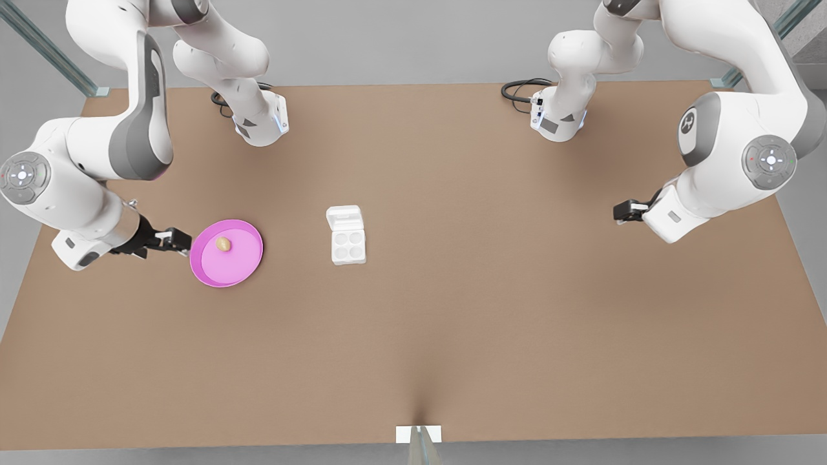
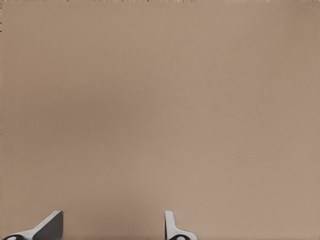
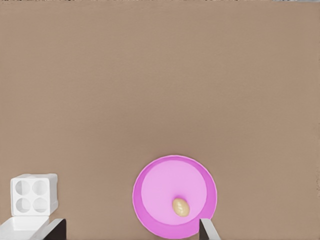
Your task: Pack egg into the box and close the box lid
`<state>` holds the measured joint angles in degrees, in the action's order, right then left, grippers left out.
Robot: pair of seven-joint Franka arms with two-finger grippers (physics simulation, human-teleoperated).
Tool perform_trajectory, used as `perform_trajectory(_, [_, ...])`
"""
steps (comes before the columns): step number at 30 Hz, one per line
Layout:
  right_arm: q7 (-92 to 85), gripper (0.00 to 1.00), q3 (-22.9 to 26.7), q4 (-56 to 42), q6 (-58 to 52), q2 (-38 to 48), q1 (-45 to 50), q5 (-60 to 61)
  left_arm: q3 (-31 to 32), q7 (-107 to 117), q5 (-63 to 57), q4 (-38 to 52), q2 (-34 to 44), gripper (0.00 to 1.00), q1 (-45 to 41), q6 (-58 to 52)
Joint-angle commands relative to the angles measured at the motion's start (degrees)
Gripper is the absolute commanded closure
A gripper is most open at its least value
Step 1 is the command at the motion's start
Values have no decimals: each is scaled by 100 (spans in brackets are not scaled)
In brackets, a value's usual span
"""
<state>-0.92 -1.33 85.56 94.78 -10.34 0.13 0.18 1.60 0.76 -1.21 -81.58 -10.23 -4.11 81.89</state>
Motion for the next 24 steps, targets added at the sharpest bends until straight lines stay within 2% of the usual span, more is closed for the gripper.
perform_trajectory(1, [188,0,1,14,111,6,14,-1,-2,-59,-2,2,3,0,-2,55])
perform_trajectory(5, [-22,0,1,2342,1614,1157,-22,-36,7,-59,7,-60,21,0,-2,55])
perform_trajectory(7, [-1199,0,-25,2940,1912,1333,-48,-255,7,-59,-2,-60,12,0,-2,55])
perform_trajectory(9, [-2509,0,-25,3670,2791,1333,-109,-308,7,-59,-2,-60,3,0,-11,55])
perform_trajectory(12, [-3459,0,-34,4513,3916,1263,-109,-510,7,-59,-2,-69,3,0,-2,55])
perform_trajectory(20, [-5463,0,-25,4821,4611,630,-268,-572,7,-59,7,-77,-23,0,-2,55])
perform_trajectory(24, [-5525,0,-25,5023,4673,445,-338,-598,7,-59,7,-77,-32,0,-2,55])
